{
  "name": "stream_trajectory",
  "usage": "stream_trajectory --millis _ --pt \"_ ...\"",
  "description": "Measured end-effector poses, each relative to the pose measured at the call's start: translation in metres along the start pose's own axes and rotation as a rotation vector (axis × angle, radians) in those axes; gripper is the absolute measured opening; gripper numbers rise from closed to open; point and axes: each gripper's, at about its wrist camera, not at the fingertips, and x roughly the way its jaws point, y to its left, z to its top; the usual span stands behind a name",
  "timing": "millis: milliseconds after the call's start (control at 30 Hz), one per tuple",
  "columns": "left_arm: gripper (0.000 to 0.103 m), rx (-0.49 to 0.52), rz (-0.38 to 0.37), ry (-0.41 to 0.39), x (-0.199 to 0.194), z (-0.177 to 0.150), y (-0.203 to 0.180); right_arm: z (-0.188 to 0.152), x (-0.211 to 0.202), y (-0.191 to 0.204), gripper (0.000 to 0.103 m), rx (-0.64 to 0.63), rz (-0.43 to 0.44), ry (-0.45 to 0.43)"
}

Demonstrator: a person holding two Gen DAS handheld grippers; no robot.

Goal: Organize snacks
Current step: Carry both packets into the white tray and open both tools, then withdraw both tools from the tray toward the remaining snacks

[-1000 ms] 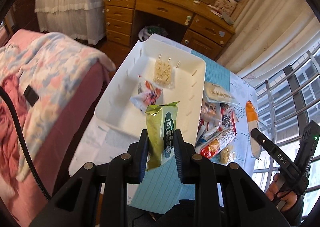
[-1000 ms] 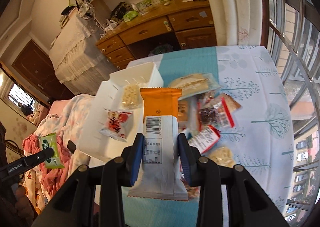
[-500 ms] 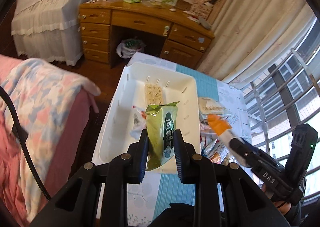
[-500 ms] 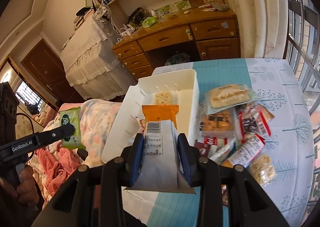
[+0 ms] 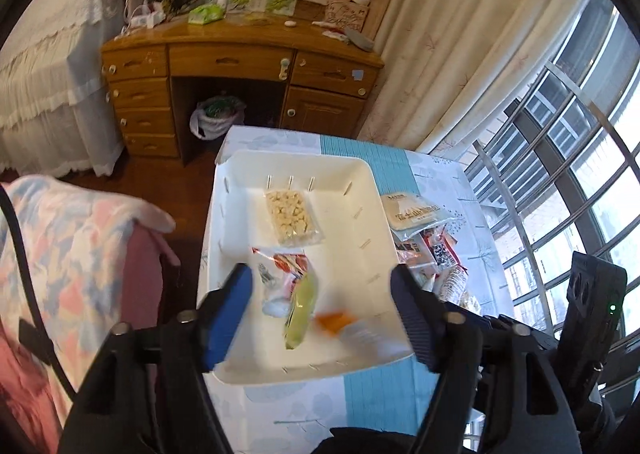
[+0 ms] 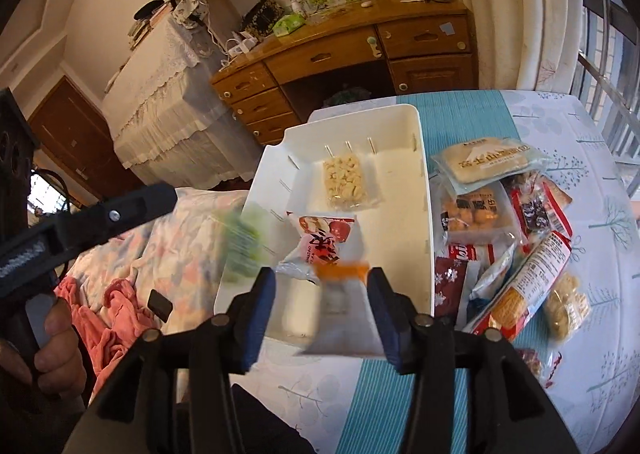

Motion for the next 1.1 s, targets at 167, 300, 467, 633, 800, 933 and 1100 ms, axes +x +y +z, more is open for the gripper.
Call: stream_trajectory --millis 167,300,467,633,800,933,1100 --pt "0.071 0.053 0.03 0.04 0.006 -0.001 0.003 -0.007 -0.002 0.006 0.051 0.029 -0.038 -0.016" --pt "0.073 0.06 0.014 0.06 0.005 -0.007 0.008 -0.012 -0.005 0.012 0.051 0.043 -0.059 -0.029" --pt "0.076 0.079 0.014 0.059 0.001 -0.011 0.01 -0.02 -0.01 0.014 0.055 0.059 -0.088 -0.046" --pt "0.077 0.082 0.011 0.079 0.001 -0.017 0.007 -0.031 -0.017 0.011 0.057 0.077 -0.125 -0.054" --pt "0.077 0.083 -0.006 0.099 0.003 -0.028 0.002 -0.041 -0.024 0.004 0.057 0.094 -0.153 -0.059" --pt "0.077 0.092 -0.016 0.12 0.005 -0.038 -0.007 -0.053 -0.028 -0.004 0.057 0.11 -0.173 -0.056" --pt "0.077 0.101 -0.021 0.161 0.012 -0.052 -0.02 -0.069 -0.035 -0.016 0.057 0.132 -0.196 -0.054"
